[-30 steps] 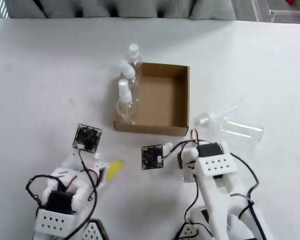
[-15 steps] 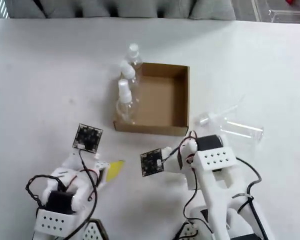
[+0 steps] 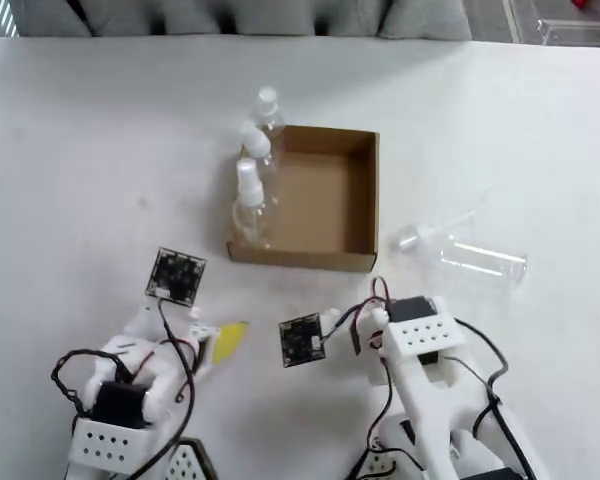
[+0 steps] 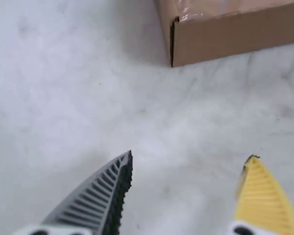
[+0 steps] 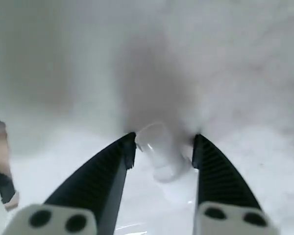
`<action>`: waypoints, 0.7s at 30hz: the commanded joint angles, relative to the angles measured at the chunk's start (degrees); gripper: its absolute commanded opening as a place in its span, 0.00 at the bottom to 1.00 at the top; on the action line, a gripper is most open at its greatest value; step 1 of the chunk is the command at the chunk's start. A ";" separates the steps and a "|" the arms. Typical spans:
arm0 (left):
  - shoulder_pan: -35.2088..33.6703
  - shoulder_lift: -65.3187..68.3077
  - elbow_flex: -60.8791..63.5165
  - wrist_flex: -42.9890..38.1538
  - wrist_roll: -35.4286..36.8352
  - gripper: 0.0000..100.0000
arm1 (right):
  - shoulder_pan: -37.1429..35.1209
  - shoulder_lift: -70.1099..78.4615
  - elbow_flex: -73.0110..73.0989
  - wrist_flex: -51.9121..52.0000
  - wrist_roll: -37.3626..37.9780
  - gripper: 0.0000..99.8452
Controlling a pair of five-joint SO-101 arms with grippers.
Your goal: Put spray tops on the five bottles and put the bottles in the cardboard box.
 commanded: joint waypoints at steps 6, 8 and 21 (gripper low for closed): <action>-0.48 0.57 0.00 0.88 -0.53 0.33 | 2.33 -0.66 1.41 -10.77 -9.23 0.02; -0.57 0.57 0.00 0.88 -0.53 0.33 | 4.18 -0.75 0.35 -10.77 -9.32 0.02; -0.75 0.57 0.00 0.97 -0.53 0.33 | 19.38 -0.75 -16.97 -10.42 -29.98 0.02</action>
